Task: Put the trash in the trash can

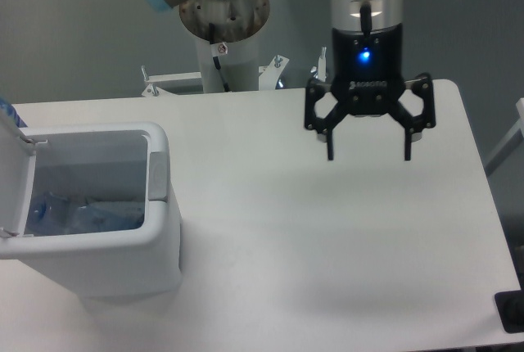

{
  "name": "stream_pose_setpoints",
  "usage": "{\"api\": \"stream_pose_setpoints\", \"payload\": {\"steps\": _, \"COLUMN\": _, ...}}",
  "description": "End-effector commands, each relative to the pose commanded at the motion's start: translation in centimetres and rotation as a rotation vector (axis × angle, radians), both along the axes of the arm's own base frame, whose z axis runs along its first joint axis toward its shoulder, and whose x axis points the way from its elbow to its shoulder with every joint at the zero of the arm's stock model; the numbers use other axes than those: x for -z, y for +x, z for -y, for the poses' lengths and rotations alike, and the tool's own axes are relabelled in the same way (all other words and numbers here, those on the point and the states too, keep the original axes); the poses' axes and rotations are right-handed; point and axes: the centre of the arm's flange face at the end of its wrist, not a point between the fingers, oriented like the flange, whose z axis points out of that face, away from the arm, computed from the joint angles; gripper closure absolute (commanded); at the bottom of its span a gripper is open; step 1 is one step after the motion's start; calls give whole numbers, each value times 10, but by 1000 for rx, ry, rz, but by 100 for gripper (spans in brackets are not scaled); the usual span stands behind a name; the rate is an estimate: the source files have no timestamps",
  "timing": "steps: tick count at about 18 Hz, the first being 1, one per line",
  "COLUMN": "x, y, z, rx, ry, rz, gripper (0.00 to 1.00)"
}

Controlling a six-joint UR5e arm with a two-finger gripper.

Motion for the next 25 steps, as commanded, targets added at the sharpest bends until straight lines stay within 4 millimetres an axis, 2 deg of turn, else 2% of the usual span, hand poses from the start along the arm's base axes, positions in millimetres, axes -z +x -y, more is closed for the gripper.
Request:
{"api": "stream_pose_setpoints", "payload": {"steps": 3, "x": 3, "y": -4, "z": 15, "rx": 62, "ry": -82, "rz": 0, "gripper": 0}}
{"api": "stream_pose_setpoints", "payload": {"steps": 7, "x": 6, "y": -6, "z": 25, "rx": 137, "ry": -151, "rz": 2, "gripper": 0}}
{"api": "stream_pose_setpoints", "payload": {"steps": 17, "x": 6, "y": 7, "z": 30, "rx": 159, "ry": -182, "rz": 20, "gripper": 0}}
{"api": "stream_pose_setpoints", "payload": {"steps": 25, "x": 3, "y": 6, "z": 32, "rx": 160, "ry": -186, "rz": 11, "gripper": 0}}
